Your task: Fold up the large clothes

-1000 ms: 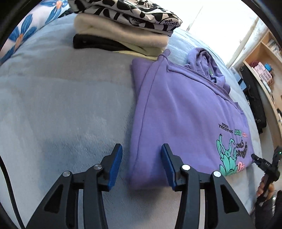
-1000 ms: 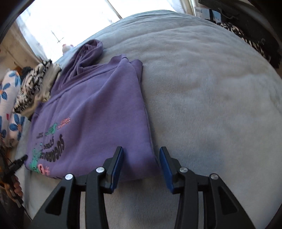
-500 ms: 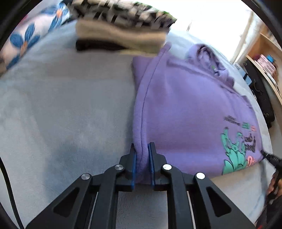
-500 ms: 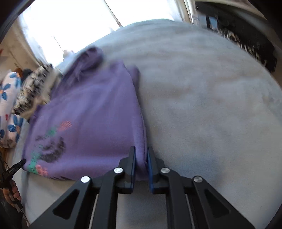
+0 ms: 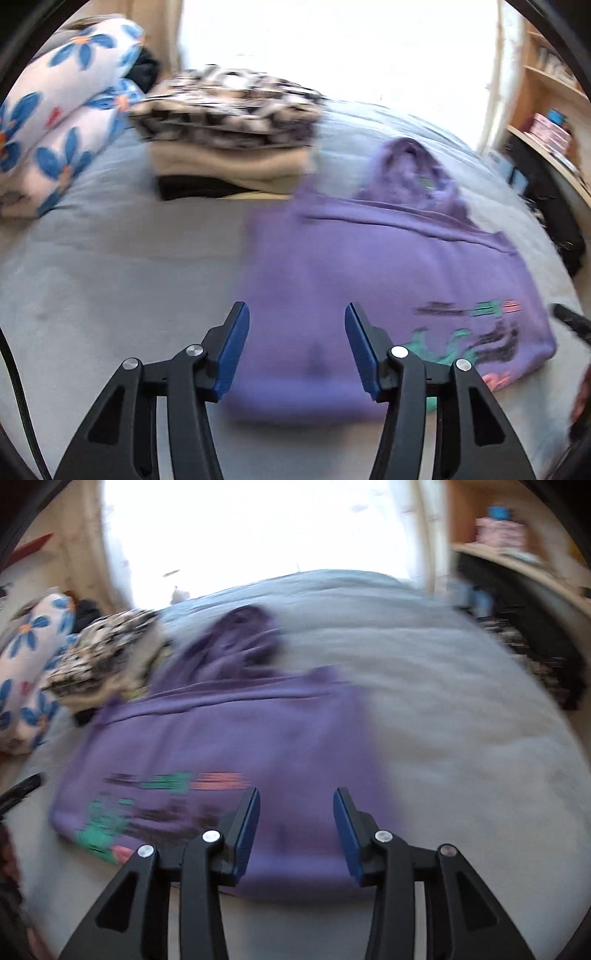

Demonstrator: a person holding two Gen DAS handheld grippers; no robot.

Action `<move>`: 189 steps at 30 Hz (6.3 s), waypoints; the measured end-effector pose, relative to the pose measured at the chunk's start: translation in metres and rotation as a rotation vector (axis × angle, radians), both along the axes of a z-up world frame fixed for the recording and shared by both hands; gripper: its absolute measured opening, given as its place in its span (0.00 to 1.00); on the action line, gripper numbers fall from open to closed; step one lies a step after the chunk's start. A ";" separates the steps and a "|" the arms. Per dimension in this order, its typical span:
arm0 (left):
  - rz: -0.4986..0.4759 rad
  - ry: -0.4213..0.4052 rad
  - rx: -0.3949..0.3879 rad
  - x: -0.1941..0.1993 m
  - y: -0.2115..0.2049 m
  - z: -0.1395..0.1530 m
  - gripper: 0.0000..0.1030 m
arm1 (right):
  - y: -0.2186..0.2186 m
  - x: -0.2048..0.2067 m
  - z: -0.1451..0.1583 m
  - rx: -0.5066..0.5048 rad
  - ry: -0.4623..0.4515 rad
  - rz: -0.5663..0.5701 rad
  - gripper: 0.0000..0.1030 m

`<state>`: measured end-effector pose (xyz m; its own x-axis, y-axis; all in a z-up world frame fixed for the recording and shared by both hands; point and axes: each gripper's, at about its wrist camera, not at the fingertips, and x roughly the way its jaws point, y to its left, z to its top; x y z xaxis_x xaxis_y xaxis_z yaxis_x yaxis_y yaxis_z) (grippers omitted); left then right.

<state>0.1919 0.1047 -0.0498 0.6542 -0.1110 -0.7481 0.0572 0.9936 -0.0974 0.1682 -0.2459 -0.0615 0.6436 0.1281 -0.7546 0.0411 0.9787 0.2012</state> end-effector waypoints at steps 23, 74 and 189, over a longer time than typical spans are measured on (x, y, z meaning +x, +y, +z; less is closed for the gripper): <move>0.007 0.026 0.108 0.060 -0.001 -0.070 0.65 | -0.080 0.028 -0.064 0.043 0.066 -0.133 0.00; -0.143 0.071 0.226 -0.031 -0.051 0.031 0.67 | -0.005 -0.040 0.030 -0.168 0.230 -0.120 0.26; -0.249 0.146 0.035 0.193 -0.066 0.115 0.03 | 0.022 0.139 0.143 -0.187 -0.162 0.196 0.06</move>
